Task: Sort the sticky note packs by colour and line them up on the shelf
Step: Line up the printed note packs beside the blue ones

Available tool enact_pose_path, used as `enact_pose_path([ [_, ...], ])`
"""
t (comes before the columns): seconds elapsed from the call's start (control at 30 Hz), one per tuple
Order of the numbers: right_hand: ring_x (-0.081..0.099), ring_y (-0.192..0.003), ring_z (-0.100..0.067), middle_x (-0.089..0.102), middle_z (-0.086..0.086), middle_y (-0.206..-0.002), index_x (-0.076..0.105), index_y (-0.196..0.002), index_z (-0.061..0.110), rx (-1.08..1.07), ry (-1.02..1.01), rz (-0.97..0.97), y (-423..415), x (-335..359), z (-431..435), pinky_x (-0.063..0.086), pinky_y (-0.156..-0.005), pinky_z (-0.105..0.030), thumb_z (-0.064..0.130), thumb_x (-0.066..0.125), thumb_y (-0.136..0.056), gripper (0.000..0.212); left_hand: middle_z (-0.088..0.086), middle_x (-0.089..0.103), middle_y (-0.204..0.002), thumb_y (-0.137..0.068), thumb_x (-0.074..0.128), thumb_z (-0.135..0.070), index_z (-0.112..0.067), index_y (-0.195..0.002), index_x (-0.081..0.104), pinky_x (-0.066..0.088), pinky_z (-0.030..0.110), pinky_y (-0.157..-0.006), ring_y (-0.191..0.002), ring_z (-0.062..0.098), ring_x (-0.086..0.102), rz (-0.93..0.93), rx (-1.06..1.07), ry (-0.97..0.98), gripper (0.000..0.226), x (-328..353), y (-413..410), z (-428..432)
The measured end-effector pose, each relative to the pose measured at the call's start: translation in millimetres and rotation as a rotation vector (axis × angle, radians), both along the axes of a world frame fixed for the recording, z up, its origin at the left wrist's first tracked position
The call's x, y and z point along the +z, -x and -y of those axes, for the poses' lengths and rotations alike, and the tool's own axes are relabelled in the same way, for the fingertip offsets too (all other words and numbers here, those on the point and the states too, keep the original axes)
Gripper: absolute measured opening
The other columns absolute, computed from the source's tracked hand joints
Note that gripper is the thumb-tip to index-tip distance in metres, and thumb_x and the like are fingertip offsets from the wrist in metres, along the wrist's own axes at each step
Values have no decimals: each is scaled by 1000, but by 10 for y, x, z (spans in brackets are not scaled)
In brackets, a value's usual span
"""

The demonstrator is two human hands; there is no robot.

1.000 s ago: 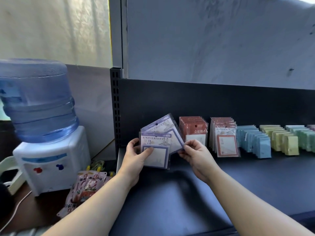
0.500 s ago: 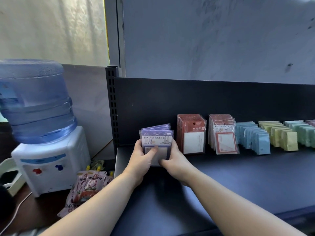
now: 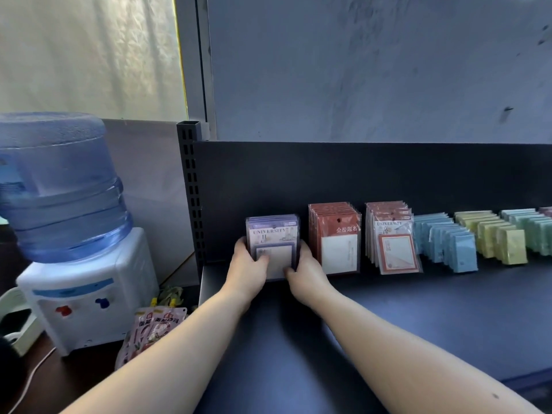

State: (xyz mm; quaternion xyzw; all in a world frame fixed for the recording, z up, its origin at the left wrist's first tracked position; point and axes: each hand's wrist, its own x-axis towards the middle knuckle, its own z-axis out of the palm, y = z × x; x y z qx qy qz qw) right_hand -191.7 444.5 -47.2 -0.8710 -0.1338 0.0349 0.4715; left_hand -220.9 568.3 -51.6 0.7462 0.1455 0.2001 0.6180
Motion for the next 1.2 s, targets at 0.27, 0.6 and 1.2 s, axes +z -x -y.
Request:
enact_pose_path([
  [0.27, 52, -98, -9, 59, 5, -114, 47, -130, 22, 17, -86, 49, -69, -100, -80, 37, -81, -18, 10, 44, -88, 44, 6, 52, -134, -90, 44, -5, -14, -144, 34, 39, 32, -104, -122, 23, 49, -76, 7, -90, 56, -150, -7, 41],
  [0.6, 45, -131, -20, 46, -3, -142, 22, -148, 11, 26, 16, 46, -30, -98, -68, 33, -104, -21, 8, 53, -87, 69, 12, 30, -154, -90, 49, -9, -8, -153, 11, 25, 39, -117, -141, 26, 30, -137, 37, -97, 73, -141, 0, 62],
  [1.2, 62, -104, -15, 69, 2, -109, 68, -110, 18, 186, 255, 308, 117, 179, 1091, 46, -90, -23, 19, 53, -90, 26, 14, 3, -159, -91, 58, -18, -9, -152, 10, 3, 32, -117, -146, 27, 1, -83, 93, -689, 79, 271, 322, 762],
])
